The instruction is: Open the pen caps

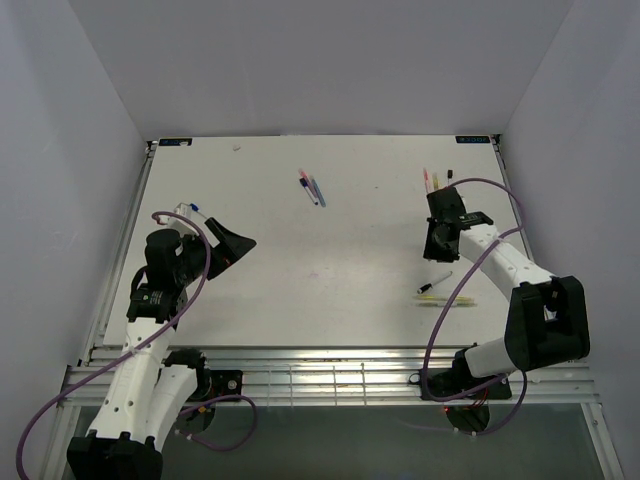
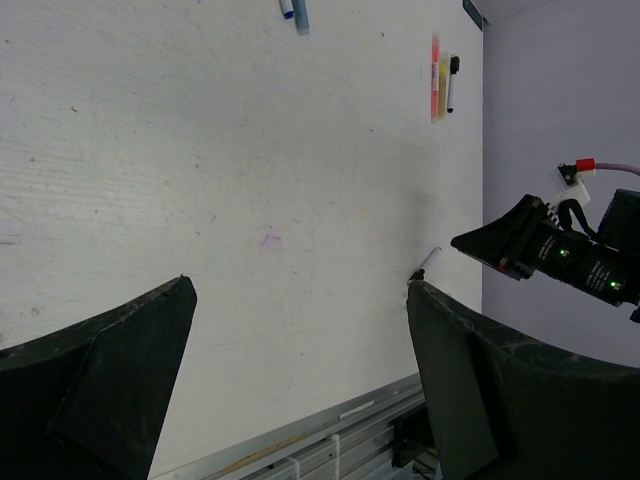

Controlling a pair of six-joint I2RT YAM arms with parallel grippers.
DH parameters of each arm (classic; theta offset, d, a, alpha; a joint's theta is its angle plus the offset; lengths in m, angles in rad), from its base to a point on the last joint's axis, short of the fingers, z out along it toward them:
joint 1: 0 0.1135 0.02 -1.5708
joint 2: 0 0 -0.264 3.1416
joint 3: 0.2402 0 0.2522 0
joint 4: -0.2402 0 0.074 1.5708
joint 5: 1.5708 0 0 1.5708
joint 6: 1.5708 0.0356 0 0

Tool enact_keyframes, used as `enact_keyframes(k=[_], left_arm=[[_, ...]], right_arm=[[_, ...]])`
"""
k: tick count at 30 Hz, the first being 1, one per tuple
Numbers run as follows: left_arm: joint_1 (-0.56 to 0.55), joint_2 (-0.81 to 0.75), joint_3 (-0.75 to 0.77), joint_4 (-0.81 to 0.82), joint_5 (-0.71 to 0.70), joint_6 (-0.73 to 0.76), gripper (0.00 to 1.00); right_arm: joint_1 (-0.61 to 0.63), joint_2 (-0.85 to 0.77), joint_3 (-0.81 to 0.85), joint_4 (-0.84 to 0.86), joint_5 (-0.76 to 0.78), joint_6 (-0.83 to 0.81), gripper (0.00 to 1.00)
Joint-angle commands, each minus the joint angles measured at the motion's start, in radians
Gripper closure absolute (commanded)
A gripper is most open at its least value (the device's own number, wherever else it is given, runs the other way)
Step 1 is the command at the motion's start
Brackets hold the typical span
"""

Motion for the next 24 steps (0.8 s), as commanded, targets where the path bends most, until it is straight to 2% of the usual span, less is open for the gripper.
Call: enact_keyframes(k=[1,3,4,5,6,10,16,22,24], left_arm=[[0.001,-0.003,0.011,0.02,0.035,0.003,0.03],[0.003,-0.006,0.009,0.021,0.038,0.004,0.03],[0.001,-0.008,0.009,0.021,0.039,0.002,0.03],[0.001,-0.009,0.009,0.023,0.043,0.002,0.03],[0.003,-0.008,0.009,0.023,0.046,0.003,0.03],[0.001,-0.005,0.009,0.023,0.053,0.005,0.03],[0.001,-0.002,0.014,0.021,0.066,0.014,0.03],[0.001,0.009,0.022,0.018,0.072,0.019,0.03],[0.001,0.014,0.023,0.02,0.075,0.022,0.03]], right_arm=[[-0.024,-0.032,-0.019,-0.036,-0.053,0.074,0.68],[-0.026,-0.058,-0.025,-0.021,-0.012,0.09,0.51],[-0.029,-0.065,-0.031,-0.015,-0.001,0.098,0.18],[-0.032,-0.075,-0.041,-0.007,-0.001,0.107,0.08],[-0.042,-0.072,-0.045,0.006,-0.01,0.109,0.06],[-0.059,-0.007,-0.042,-0.001,-0.053,0.138,0.12],[-0.082,0.036,-0.071,0.0,-0.012,0.221,0.21],[-0.104,0.071,-0.096,0.017,-0.029,0.253,0.24],[-0.11,0.088,-0.104,0.025,-0.038,0.259,0.31]])
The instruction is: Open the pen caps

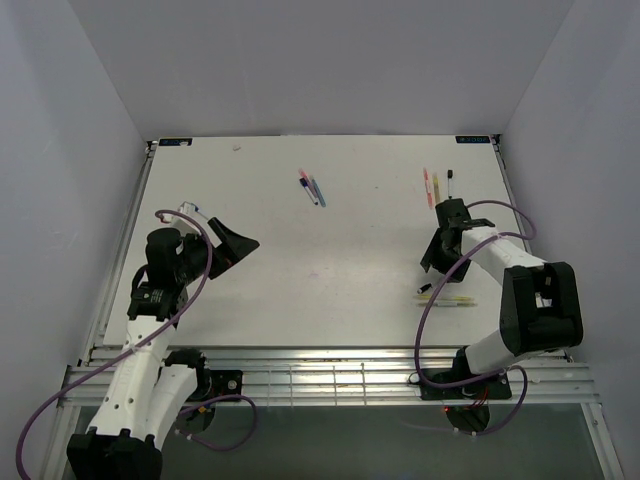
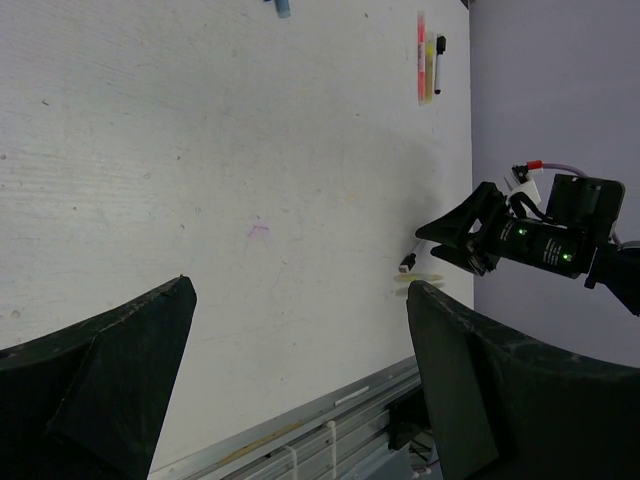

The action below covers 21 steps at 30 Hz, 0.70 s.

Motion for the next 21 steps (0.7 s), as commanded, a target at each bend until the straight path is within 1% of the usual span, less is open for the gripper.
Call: enact_keyframes(k=[1,2,3,5,6,8,9,11,14,16,21], left_arm=[[0.001,0.006,0.023,0.005,0.02,0.014,0.03],[0.003,0.006,0.023,0.005,0.023,0.016,0.03],[0.001,0.006,0.025,0.007,0.025,0.019,0.03],[0.001,0.006,0.026,0.004,0.026,0.025,0.03],[0.001,0.006,0.026,0.004,0.028,0.03,0.03],[0.001,0.006,0.026,0.002,0.029,0.036,0.03],[0.001,0.009,0.028,0.002,0.034,0.042,0.03],[0.001,0.017,0.031,0.0,0.051,0.053,0.03],[0.001,0.032,0.04,0.002,0.074,0.073,0.03],[0.001,0.043,0.045,0.003,0.085,0.085,0.03],[0.001,0.097,0.066,0.0,0.129,0.099,0.06]], right_arm=[[-0.009,0.037,-0.019,0.033,-0.024,0.035,0.38],[-0.009,0.047,-0.022,0.039,-0.029,0.035,0.38],[-0.011,0.055,-0.027,0.054,-0.033,0.035,0.43],[-0.011,0.08,-0.036,0.065,-0.047,0.031,0.47],[-0.011,0.087,-0.039,0.079,-0.053,0.029,0.53],[-0.011,0.095,-0.056,0.099,-0.082,0.02,0.58],[-0.011,0.097,-0.06,0.108,-0.089,0.02,0.63],[-0.011,0.098,-0.073,0.131,-0.113,0.008,0.69],[-0.011,0.097,-0.077,0.166,-0.158,-0.012,0.84],[-0.008,0.089,-0.076,0.189,-0.196,-0.031,0.92],[0.012,0.077,-0.019,0.209,-0.236,-0.063,0.92]])
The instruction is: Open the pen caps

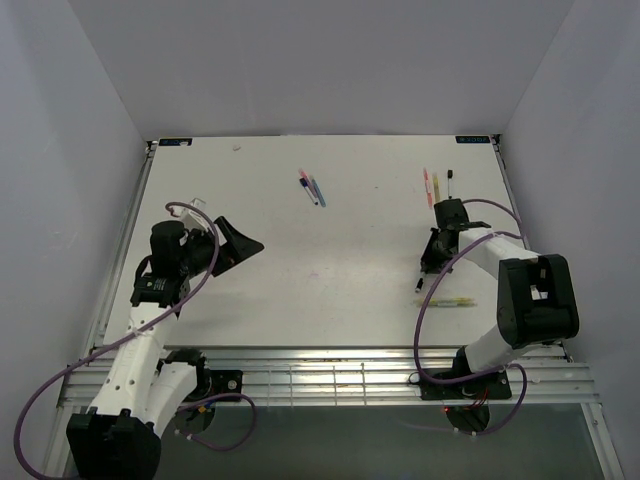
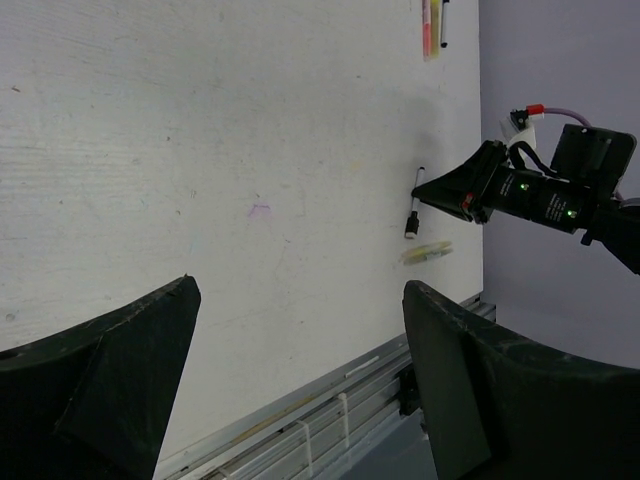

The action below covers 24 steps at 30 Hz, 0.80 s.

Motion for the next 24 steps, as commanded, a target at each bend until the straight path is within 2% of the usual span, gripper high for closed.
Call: enact_keyframes(k=[1,5,7,12,17,20,24], left_arm=[[0.003,0.026,0.053,0.002,0.061,0.03,0.07],[0.001,0.055,0.055,0.028,0.132,0.024,0.1],[0.001,0.078,0.035,0.062,0.216,0.009,0.12],[-0.01,0.115,-0.037,0.274,0.383,-0.094,0.19],[-0.146,0.171,-0.017,0.344,0.348,-0.109,0.21],[-0.217,0.222,0.003,0.367,0.316,-0.118,0.22],[-0.254,0.234,-0.003,0.381,0.255,-0.128,0.24]], right_arm=[[0.025,0.015,0.035,0.045,-0.089,-0.021,0.92],[0.097,-0.008,0.108,0.049,-0.162,-0.031,0.92],[0.138,-0.028,0.14,0.064,-0.203,-0.041,0.92],[0.319,-0.04,0.241,0.133,-0.323,-0.033,0.92],[0.459,-0.04,0.257,0.346,-0.493,0.037,0.92],[0.499,-0.054,0.247,0.478,-0.529,0.082,0.92],[0.505,-0.09,0.188,0.642,-0.575,0.183,0.92]])
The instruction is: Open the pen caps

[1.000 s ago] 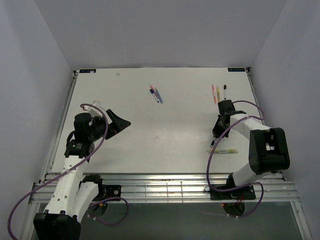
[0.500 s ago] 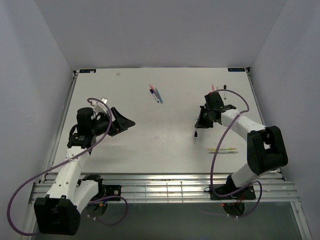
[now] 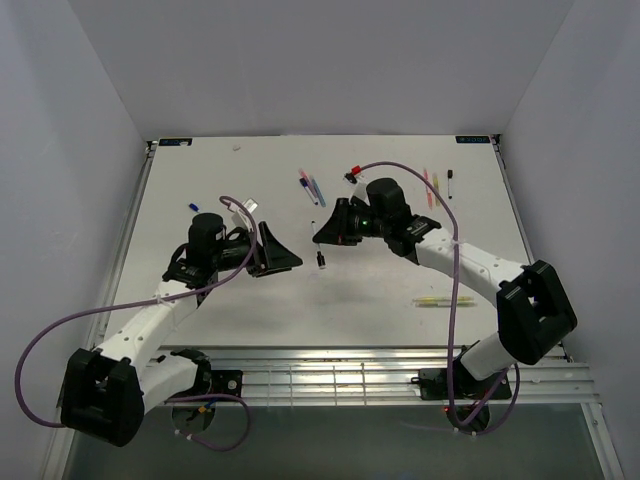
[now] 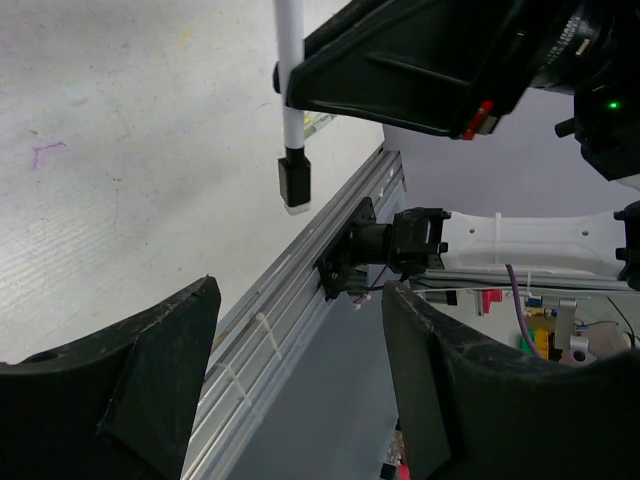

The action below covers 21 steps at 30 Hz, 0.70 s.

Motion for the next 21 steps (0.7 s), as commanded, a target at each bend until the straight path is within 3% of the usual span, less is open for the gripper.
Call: enact_keyframes(k=[1,13,21], left_arm=[[-0.026,-0.003,0.025,0.09,-0.052,-0.017,0.25],[-0.136,0.036,0.014,0.197,-0.168,-0.076,0.35],[-0.176,0.048,0.005,0.187,-0.239,-0.084,0.49]], right_arm=[[-0.001,-0.061,-0.048,0.233,-0.094,0.127,0.92],[0.022,-0.07,-0.132,0.448,-0.104,0.259,0.92],[0.045,-0.067,-0.117,0.432,-0.053,0.267,0.92]])
